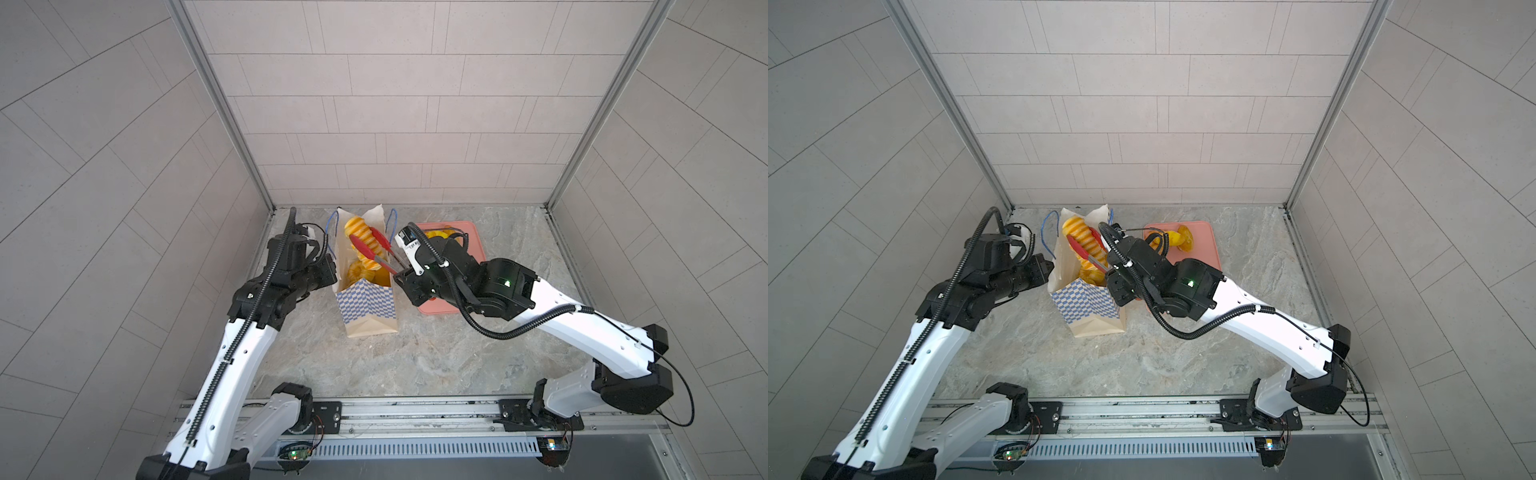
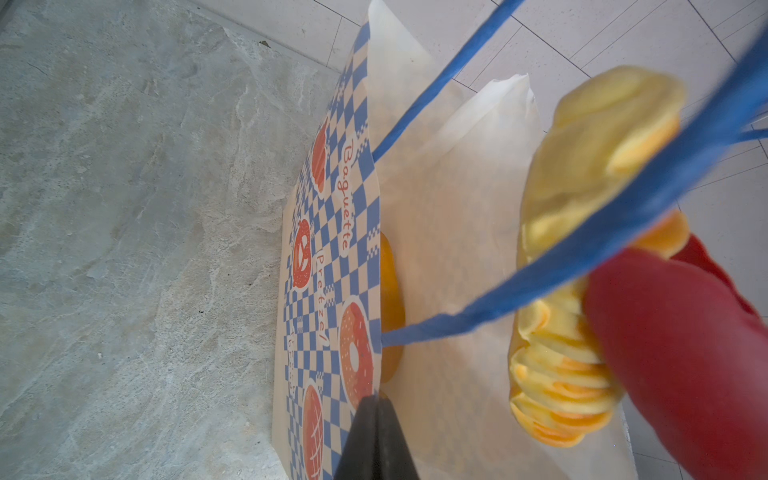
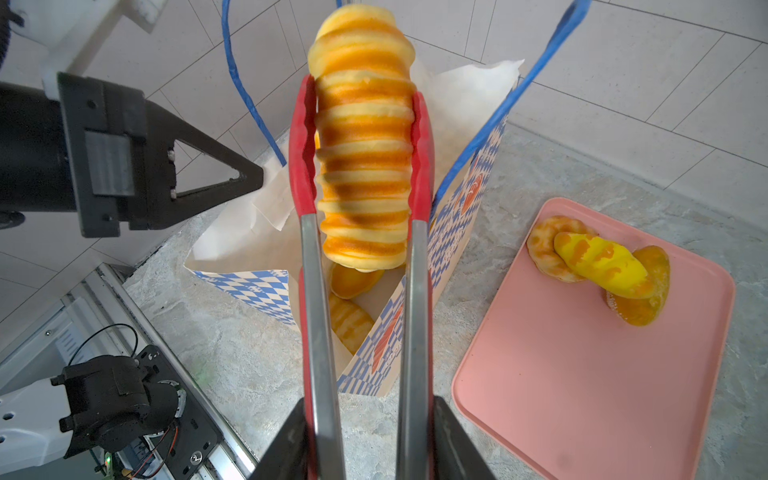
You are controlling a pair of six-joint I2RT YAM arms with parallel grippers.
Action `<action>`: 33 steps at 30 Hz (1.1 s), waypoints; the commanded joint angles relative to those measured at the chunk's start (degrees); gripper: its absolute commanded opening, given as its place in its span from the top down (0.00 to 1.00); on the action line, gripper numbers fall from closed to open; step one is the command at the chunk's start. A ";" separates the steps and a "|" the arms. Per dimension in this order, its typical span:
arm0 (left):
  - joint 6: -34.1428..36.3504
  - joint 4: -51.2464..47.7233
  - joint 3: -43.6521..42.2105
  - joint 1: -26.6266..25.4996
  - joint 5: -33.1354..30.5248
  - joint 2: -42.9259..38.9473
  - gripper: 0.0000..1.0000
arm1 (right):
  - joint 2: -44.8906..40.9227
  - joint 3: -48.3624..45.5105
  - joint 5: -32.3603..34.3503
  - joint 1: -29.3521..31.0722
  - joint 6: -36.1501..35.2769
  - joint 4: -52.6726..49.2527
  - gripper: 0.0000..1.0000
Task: Place the fake bread into the paper bag
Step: 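Lower the long ridged roll into the bag and open the right tongs, then withdraw the empty right tongs from the bag back over the pink tray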
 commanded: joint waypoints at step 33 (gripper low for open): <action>0.08 -0.68 0.28 -0.04 -0.37 -0.67 0.93 | -1.82 8.33 2.22 0.69 -2.46 0.70 0.48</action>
